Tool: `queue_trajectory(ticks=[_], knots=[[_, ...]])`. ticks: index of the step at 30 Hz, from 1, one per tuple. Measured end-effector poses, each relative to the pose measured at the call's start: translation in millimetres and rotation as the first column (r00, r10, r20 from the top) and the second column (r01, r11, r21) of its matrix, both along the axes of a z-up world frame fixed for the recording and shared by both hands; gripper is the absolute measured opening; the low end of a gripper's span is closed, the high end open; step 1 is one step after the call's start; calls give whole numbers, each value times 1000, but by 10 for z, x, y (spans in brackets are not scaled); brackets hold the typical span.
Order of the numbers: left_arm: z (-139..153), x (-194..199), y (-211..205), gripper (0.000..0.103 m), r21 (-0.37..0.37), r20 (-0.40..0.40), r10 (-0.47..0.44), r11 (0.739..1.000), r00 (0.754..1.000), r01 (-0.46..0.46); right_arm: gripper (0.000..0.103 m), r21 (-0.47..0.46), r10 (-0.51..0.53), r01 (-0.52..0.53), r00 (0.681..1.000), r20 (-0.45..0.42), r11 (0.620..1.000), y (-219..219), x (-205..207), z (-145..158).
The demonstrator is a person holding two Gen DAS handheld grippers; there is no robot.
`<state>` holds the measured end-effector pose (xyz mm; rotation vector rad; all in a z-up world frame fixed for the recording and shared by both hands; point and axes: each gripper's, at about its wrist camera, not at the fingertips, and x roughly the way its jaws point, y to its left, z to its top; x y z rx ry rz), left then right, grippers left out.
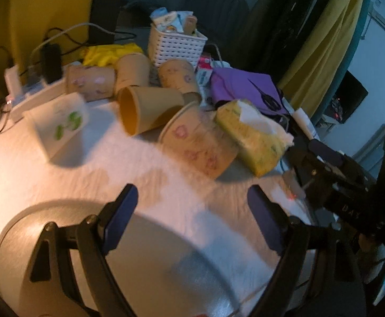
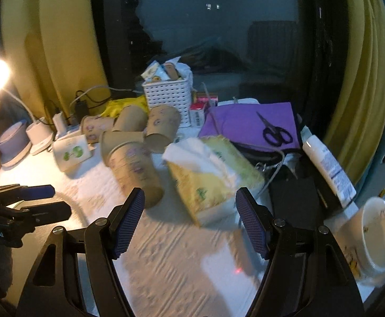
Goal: Flip cup upright
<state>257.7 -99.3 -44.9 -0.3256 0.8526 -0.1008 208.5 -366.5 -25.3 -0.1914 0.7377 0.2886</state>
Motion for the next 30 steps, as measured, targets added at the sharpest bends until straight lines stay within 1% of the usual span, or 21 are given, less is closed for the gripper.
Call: queue_trajectory(ticks=[8, 10, 14, 19, 20, 22, 24, 26, 30], knots=[[-147, 498, -72, 86, -79, -45, 15, 997, 999, -19, 74, 5, -13, 13, 1000, -2, 1000, -76, 328, -37], [-211, 610, -56, 86, -118, -65, 21, 993, 998, -29, 74, 11, -17, 17, 1000, -1, 1000, -100, 378, -36], [-312, 773, -1, 86, -175, -96, 41, 983, 995, -58, 74, 19, -25, 25, 1000, -5, 1000, -120, 425, -46], [-403, 903, 16, 85, -208, -118, 25, 977, 993, -49, 74, 22, -29, 29, 999, -20, 999, -120, 408, -71], [-422, 919, 27, 78, -214, -121, 21, 976, 992, -46, 74, 21, -31, 32, 999, -22, 999, -120, 395, -74], [-428, 929, 41, 76, -218, -119, 11, 975, 993, -37, 74, 20, -35, 35, 999, -25, 999, -115, 374, -71], [-407, 922, 49, 72, -209, -104, 6, 978, 995, -28, 74, 20, -37, 37, 999, -23, 999, -98, 349, -56], [-388, 902, 66, 65, -220, -97, -5, 975, 995, -16, 74, 20, -37, 37, 999, -23, 999, -76, 313, -40], [-326, 814, 94, 63, -224, -86, -25, 975, 996, 5, 74, 21, -35, 35, 999, -21, 999, -32, 218, 4]])
